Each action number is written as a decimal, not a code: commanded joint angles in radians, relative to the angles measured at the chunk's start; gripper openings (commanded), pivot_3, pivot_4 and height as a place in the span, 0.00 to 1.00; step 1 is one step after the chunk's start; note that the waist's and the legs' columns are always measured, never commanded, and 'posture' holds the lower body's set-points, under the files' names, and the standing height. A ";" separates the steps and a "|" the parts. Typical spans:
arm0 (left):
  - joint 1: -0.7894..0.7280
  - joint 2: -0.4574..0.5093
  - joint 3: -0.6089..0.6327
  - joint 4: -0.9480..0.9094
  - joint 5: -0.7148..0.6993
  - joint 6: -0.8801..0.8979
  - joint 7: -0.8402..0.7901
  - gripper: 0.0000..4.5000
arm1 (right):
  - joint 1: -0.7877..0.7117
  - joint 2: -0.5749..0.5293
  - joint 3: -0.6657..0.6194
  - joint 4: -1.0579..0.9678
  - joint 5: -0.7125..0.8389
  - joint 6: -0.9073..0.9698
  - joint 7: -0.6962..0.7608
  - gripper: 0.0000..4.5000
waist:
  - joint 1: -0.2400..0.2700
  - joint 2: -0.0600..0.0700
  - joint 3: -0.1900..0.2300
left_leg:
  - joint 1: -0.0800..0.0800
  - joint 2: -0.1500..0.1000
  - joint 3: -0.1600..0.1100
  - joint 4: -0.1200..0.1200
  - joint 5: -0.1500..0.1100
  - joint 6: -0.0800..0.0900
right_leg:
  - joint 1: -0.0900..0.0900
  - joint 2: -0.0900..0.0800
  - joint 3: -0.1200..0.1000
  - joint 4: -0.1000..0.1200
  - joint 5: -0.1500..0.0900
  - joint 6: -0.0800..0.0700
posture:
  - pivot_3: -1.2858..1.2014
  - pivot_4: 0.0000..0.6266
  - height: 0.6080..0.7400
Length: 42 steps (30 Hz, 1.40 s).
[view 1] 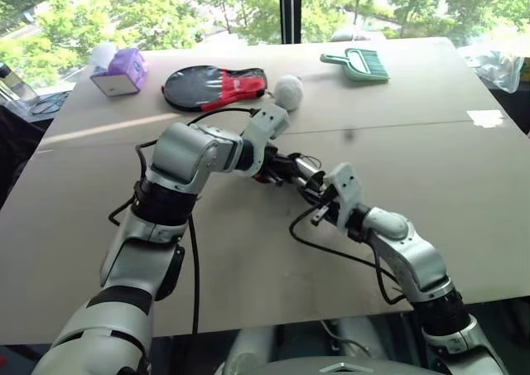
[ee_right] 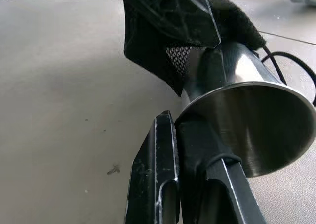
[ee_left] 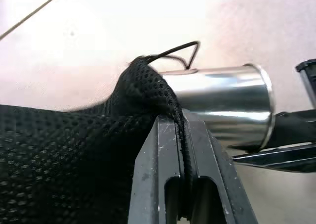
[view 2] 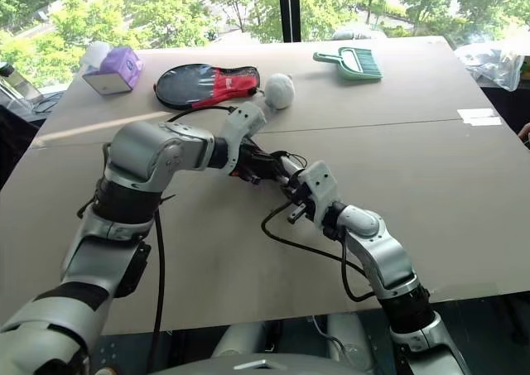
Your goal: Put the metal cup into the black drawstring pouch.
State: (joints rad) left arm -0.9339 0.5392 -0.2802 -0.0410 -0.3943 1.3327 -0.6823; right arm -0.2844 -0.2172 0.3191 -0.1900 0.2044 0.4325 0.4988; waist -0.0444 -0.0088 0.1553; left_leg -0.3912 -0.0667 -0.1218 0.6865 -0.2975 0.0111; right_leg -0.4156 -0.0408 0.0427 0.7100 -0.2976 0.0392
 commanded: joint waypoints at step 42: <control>0.137 0.018 0.225 -0.035 -0.132 -0.023 -0.050 0.00 | -0.331 0.229 -0.005 0.563 -0.200 -0.454 0.030 0.02 | -0.028 -0.002 -0.001 | 0.005 0.000 0.000 -0.002 0.001 -0.002 | 0.002 0.000 0.000 0.002 0.000 0.000 | 0.52 0.24 1.00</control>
State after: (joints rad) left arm -0.7742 0.5599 -0.0856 -0.0510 -0.4948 1.2749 -0.7341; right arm -0.5660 0.0198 0.2847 0.4027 0.0550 0.0619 0.5206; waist -0.0720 -0.0103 0.1543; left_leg -0.3864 -0.0665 -0.1214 0.6849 -0.2965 0.0094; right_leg -0.4139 -0.0409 0.0426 0.7118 -0.2975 0.0391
